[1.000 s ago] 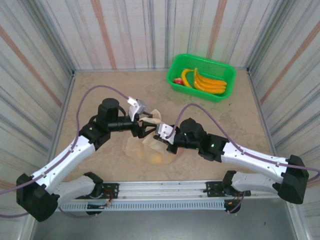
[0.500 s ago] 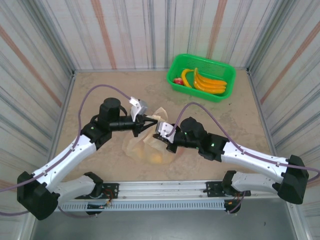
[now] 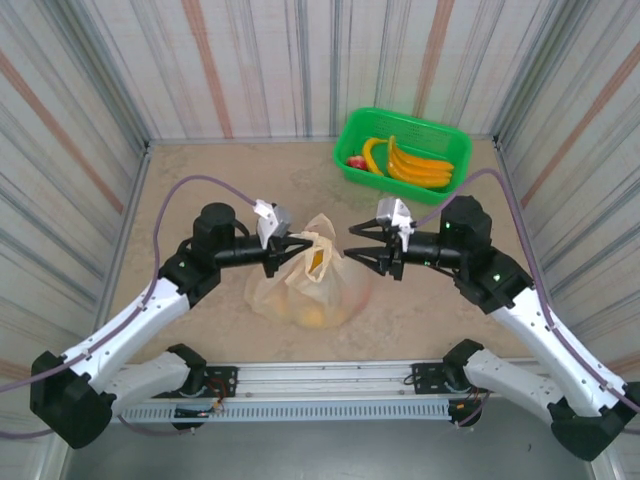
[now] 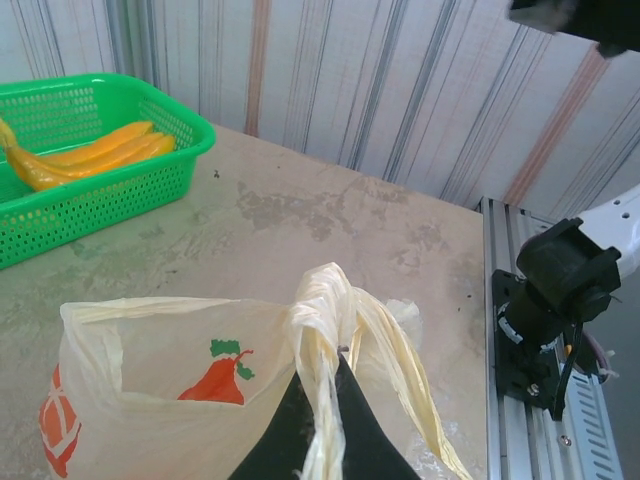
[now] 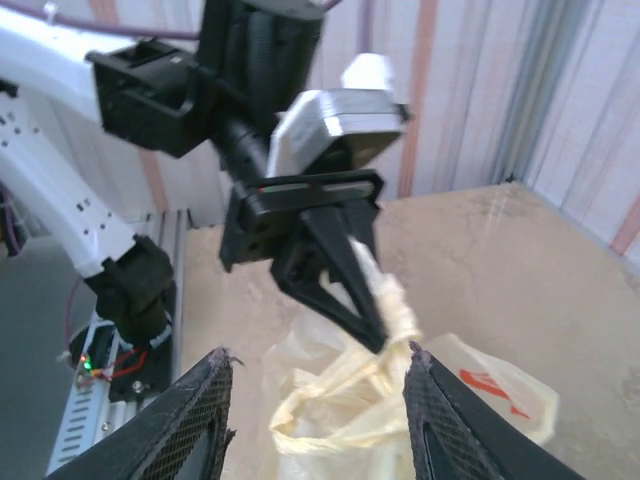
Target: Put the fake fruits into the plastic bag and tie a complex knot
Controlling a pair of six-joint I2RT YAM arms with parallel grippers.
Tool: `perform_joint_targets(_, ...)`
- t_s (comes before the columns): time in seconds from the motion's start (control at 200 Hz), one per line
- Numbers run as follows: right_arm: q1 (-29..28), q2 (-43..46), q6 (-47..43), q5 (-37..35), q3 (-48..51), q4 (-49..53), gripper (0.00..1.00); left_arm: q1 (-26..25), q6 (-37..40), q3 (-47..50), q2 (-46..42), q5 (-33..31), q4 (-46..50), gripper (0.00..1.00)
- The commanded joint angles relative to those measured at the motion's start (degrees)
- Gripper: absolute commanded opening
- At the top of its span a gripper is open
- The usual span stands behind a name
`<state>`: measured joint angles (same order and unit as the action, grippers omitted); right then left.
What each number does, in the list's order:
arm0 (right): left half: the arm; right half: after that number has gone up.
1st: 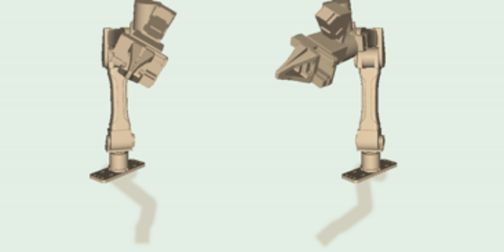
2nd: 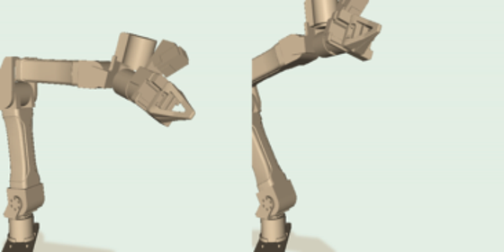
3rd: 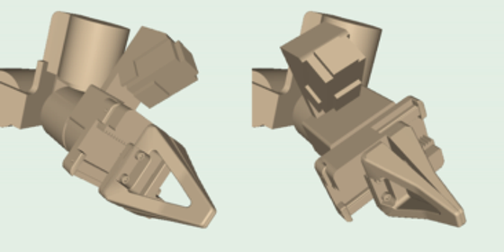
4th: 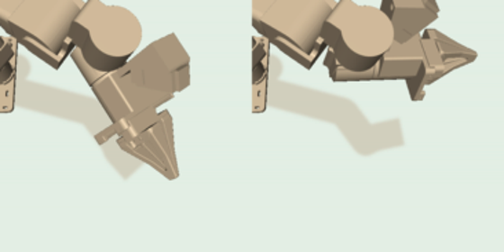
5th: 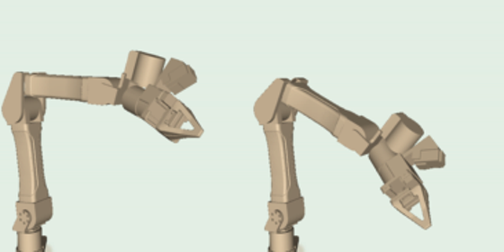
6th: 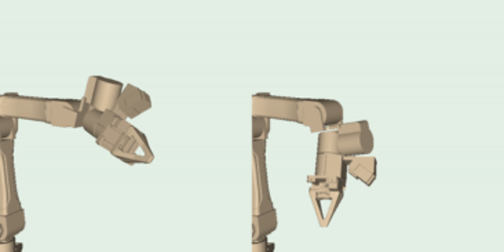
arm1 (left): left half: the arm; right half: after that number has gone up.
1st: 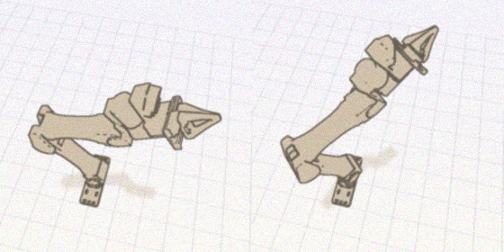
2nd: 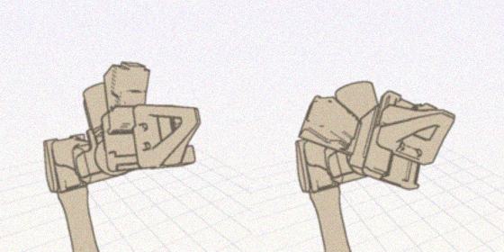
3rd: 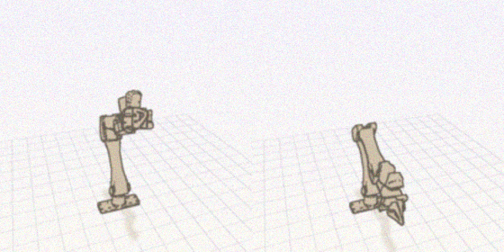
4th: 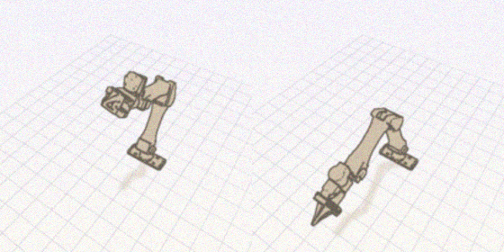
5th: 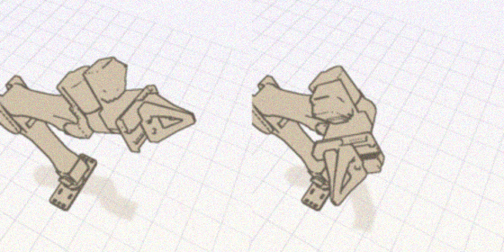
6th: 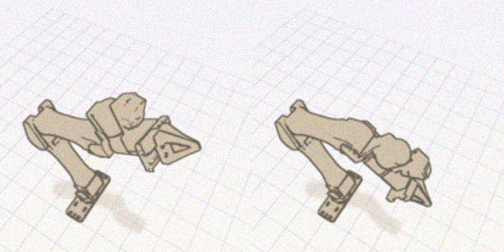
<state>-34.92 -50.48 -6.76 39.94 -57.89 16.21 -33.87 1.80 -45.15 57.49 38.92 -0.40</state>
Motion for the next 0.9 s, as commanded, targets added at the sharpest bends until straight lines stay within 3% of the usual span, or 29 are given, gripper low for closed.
perform_joint_targets(0.0, 2.13, -5.67, 3.14, 10.12, 0.50, 5.93, 0.51, -0.17, 2.89, 1.53, -2.48, -0.24, -2.66, 0.00)
perform_joint_targets(0.331, 1.56, -16.87, -3.96, 13.14, -0.56, 4.98, 0.51, -0.24, 3.63, 2.47, -3.46, 0.82, -3.24, 0.00)
perform_joint_targets(0.897, -1.84, -26.95, -6.77, 11.79, -4.76, -0.16, 0.39, -0.24, 2.49, 2.69, -2.48, 2.52, -5.12, 0.00)
